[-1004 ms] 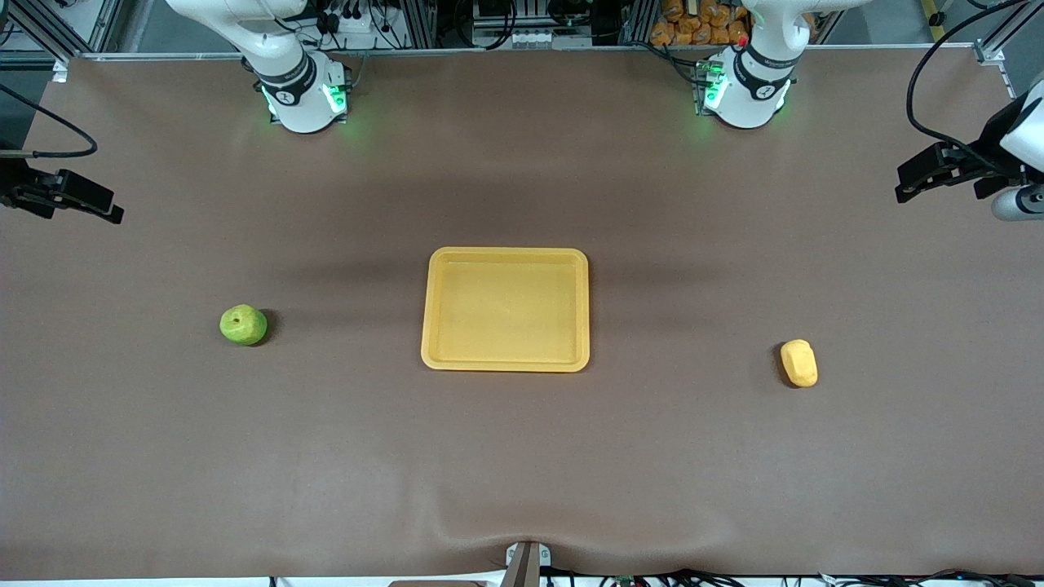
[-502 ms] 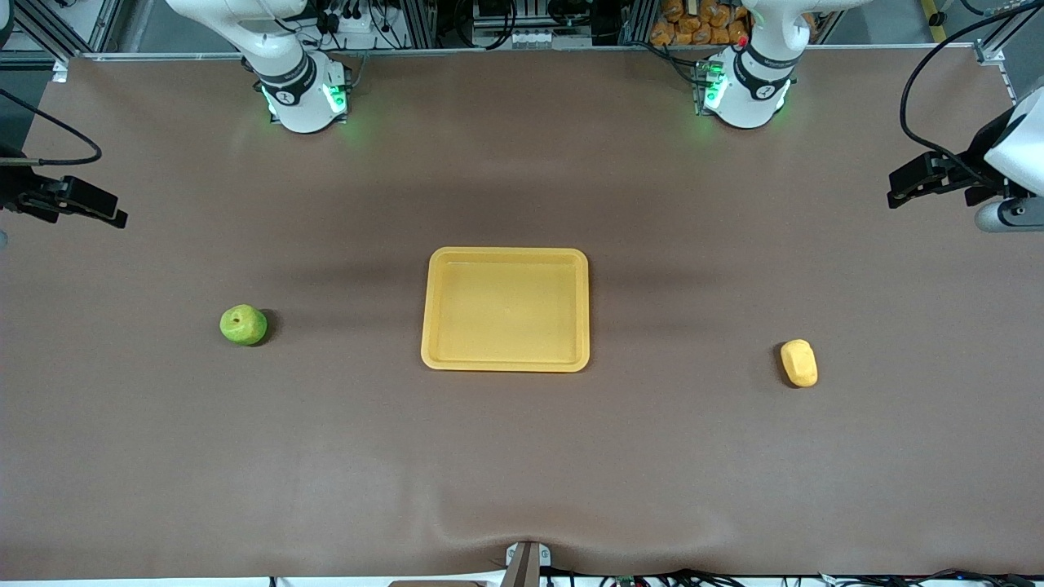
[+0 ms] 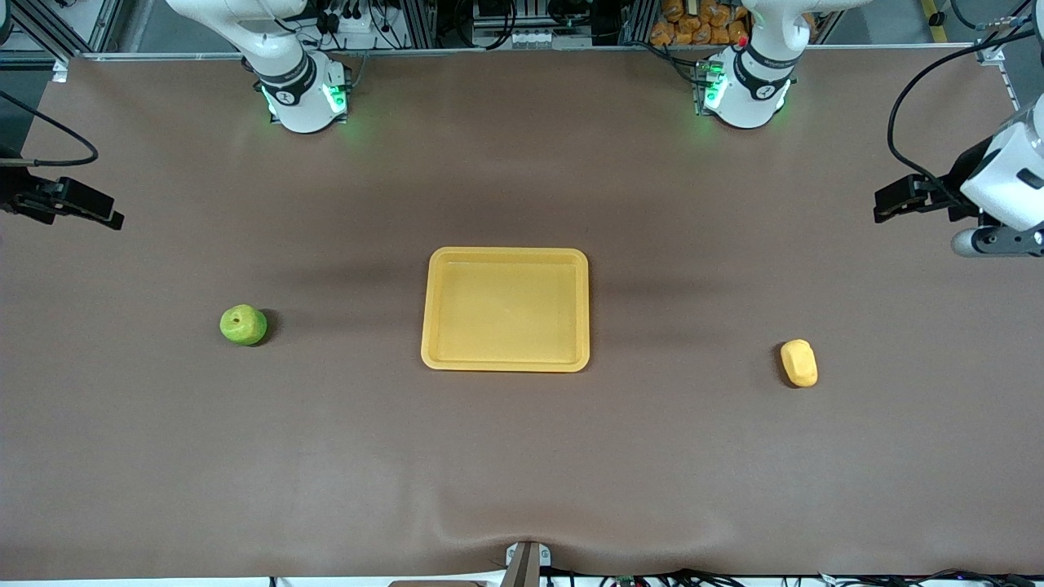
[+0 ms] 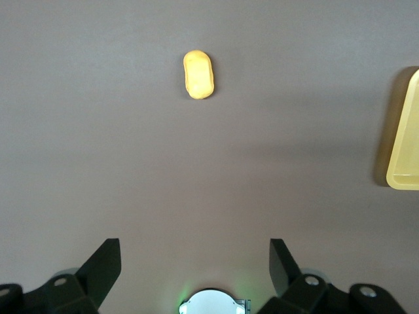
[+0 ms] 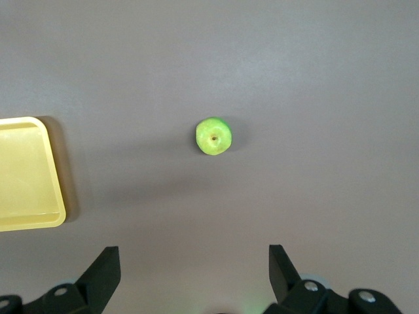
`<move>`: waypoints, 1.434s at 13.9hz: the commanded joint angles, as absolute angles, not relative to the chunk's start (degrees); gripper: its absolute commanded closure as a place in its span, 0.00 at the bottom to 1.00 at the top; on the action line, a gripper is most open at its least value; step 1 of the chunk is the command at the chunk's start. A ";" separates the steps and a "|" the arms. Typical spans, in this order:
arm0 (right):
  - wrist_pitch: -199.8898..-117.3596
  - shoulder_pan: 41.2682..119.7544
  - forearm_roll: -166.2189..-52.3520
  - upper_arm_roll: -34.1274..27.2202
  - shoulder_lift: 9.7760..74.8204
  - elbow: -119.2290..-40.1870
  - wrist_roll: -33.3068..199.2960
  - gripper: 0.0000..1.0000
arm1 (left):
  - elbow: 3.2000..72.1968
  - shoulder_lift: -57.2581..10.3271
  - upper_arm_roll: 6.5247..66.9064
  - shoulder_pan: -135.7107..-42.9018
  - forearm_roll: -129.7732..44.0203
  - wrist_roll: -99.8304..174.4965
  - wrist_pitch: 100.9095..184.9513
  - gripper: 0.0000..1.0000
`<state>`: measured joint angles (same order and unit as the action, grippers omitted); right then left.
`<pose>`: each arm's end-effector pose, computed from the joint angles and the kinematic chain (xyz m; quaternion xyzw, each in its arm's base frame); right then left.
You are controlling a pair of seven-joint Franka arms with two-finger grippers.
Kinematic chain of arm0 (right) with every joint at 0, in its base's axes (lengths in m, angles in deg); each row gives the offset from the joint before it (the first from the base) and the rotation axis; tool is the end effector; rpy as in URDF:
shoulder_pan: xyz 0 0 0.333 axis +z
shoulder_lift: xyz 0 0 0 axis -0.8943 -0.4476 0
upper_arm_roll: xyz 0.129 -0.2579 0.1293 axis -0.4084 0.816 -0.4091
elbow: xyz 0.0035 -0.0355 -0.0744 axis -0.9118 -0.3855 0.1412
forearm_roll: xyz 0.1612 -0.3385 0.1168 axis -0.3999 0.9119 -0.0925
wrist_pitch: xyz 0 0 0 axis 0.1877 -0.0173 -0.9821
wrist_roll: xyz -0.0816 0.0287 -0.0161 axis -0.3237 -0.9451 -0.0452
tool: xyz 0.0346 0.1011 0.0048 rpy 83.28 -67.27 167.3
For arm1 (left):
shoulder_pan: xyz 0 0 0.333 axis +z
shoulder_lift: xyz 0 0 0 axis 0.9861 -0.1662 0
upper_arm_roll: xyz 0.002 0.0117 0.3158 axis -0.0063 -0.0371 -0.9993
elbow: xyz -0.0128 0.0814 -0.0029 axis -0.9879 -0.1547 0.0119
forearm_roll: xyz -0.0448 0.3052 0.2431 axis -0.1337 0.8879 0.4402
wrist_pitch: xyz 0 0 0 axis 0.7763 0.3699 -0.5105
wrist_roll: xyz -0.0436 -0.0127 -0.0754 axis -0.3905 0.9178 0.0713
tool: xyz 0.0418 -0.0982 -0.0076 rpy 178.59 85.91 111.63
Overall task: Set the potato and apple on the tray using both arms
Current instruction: 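Move the right gripper toward the apple while the left gripper approaches the potato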
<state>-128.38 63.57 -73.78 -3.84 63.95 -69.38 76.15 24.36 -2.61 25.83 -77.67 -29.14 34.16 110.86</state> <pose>0.5535 -0.0438 0.6119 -0.9972 0.0581 0.0451 0.0123 0.5688 -0.0331 0.6020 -0.9979 0.0100 0.0506 0.0396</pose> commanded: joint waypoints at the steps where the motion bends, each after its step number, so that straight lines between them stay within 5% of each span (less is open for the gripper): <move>1: -128.26 62.62 -75.16 -4.16 61.64 -68.23 77.17 0.00 | 24.91 -4.16 25.69 -77.36 -30.19 34.22 113.47 0.00; 15: -126.50 62.53 -75.16 -4.42 58.56 -72.80 82.62 0.00 | 43.88 -6.98 25.25 -75.34 -29.58 34.66 141.94 0.00; 20: -129.83 63.77 -75.60 -4.42 56.54 -72.80 87.26 0.00 | 44.43 -11.63 25.25 -75.33 -29.58 36.86 147.65 0.00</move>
<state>-128.58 63.35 -74.57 -4.62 57.39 -72.90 84.06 44.80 -9.45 25.18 -75.60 -29.14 36.10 145.01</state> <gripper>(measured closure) 0.000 0.000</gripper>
